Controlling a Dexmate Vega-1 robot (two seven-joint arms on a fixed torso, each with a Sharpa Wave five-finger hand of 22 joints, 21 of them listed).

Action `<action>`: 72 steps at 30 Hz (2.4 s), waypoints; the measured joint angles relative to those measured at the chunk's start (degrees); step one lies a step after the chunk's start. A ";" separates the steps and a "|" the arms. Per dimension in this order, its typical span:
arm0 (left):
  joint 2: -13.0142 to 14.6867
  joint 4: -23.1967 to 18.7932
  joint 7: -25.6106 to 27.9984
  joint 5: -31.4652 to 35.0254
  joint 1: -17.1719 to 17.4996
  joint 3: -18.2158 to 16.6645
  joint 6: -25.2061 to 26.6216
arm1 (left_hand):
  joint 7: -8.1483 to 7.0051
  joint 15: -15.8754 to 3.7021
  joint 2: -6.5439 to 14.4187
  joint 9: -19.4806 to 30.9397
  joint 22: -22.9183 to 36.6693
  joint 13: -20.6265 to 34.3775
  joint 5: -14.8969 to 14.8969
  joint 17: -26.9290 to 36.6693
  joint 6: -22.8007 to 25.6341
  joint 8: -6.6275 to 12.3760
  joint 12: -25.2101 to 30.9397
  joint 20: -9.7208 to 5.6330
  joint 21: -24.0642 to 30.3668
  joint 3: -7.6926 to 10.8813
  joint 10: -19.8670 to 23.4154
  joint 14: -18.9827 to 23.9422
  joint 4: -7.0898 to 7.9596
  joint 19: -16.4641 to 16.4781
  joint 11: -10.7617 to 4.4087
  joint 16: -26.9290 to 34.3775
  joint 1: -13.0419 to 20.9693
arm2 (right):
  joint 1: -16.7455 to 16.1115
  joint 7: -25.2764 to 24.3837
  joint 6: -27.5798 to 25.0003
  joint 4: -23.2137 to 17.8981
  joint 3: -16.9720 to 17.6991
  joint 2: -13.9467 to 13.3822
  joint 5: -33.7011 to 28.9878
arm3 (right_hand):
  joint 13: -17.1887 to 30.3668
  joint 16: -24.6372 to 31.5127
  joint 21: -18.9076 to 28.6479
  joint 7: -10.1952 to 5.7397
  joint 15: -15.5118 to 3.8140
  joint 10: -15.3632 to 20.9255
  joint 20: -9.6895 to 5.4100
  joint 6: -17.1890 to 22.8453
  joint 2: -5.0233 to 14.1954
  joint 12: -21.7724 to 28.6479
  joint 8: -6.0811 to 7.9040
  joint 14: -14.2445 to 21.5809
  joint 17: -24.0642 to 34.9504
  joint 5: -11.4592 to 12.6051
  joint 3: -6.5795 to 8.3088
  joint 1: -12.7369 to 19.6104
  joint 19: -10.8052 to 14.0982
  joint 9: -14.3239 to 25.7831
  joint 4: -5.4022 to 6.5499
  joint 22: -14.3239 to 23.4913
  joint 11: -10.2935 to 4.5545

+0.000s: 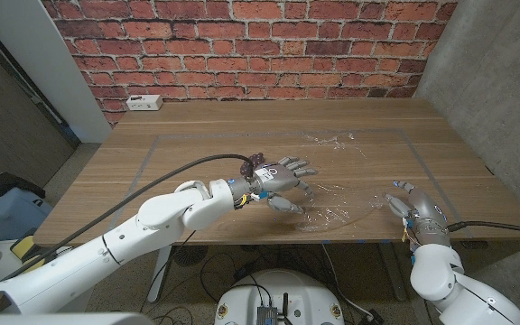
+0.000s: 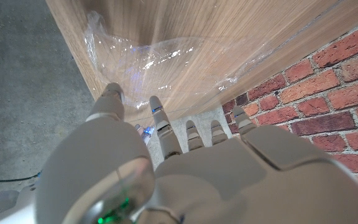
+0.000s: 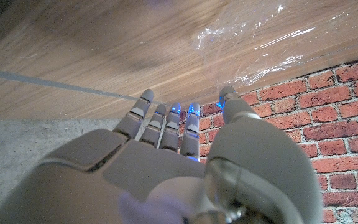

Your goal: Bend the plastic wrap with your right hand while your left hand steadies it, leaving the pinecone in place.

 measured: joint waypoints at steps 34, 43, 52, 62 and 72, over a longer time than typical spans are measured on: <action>0.56 -1.38 0.60 14.01 1.62 2.64 0.08 | -0.31 -0.83 -1.01 0.28 -0.28 -0.04 1.19 0.00 5.01 0.38 -0.32 0.00 -1.05 0.00 1.88 1.25 0.01 3.48 -1.05 0.01 5.64 | -0.47 -2.63 0.09 -1.40 -2.89 -1.15 0.06 | -0.01 0.00 0.00 0.20 0.11 1.43 0.32 1.23 0.24 0.00 -0.40 0.72 -0.01 0.00 -0.53 0.69 0.30 -0.01 -0.05 0.00 0.21; 0.73 -1.69 -0.08 14.64 1.84 2.84 -0.36 | -0.45 -0.83 -0.78 0.28 -0.28 0.03 1.20 0.00 4.44 -0.13 -0.76 0.00 -1.27 0.00 1.86 1.24 0.01 4.09 -1.07 -0.22 6.92 | -0.91 -3.25 0.00 -1.92 -2.94 -0.94 -0.21 | -0.01 0.00 -0.39 0.00 0.11 1.43 0.32 1.43 0.01 0.00 -0.40 0.72 -0.01 0.00 -0.68 0.91 0.30 -0.01 -0.20 0.00 0.22; 1.08 -1.95 -1.40 16.11 1.71 3.10 -1.14 | -0.50 -1.37 -0.65 0.27 -0.27 0.02 1.20 0.00 3.33 -1.12 -0.96 -0.22 -1.27 0.00 1.89 1.78 0.01 5.35 -1.47 -0.21 8.29 | -0.40 -3.18 -0.70 -2.17 -3.44 -0.94 -0.22 | -0.02 0.00 -0.39 0.00 -0.20 1.43 0.32 1.43 0.32 0.00 -0.40 1.03 -0.02 0.00 -0.92 1.22 0.30 -0.01 0.03 0.30 0.21; 1.45 -0.95 2.27 16.67 1.91 3.06 -2.07 | -0.22 -3.10 -0.41 0.27 -0.26 0.02 1.19 0.00 4.50 -1.12 -0.72 -1.02 -1.72 -0.07 3.96 3.52 0.42 7.15 -1.92 0.02 9.56 | -1.34 -3.82 0.39 -2.36 -3.30 -0.18 0.20 | -0.02 0.00 -0.39 0.00 -0.20 1.43 0.00 1.43 0.32 0.00 -0.85 1.03 0.01 0.00 -1.15 1.21 0.62 -0.01 0.27 0.30 0.21; 0.99 1.06 2.89 15.28 0.88 3.38 -3.39 | -0.31 -3.18 -0.41 0.26 -0.26 0.01 1.18 0.00 5.63 -1.12 -0.38 -1.44 -2.10 -0.55 4.17 3.60 0.89 7.57 -1.71 0.02 9.56 | -1.31 -4.42 1.04 -2.80 -3.80 0.10 -0.10 | -0.02 0.00 -0.39 0.00 -0.20 1.42 0.00 1.43 0.32 -0.34 -0.85 1.03 0.28 -0.21 -1.40 1.21 0.62 -0.01 0.51 0.29 0.21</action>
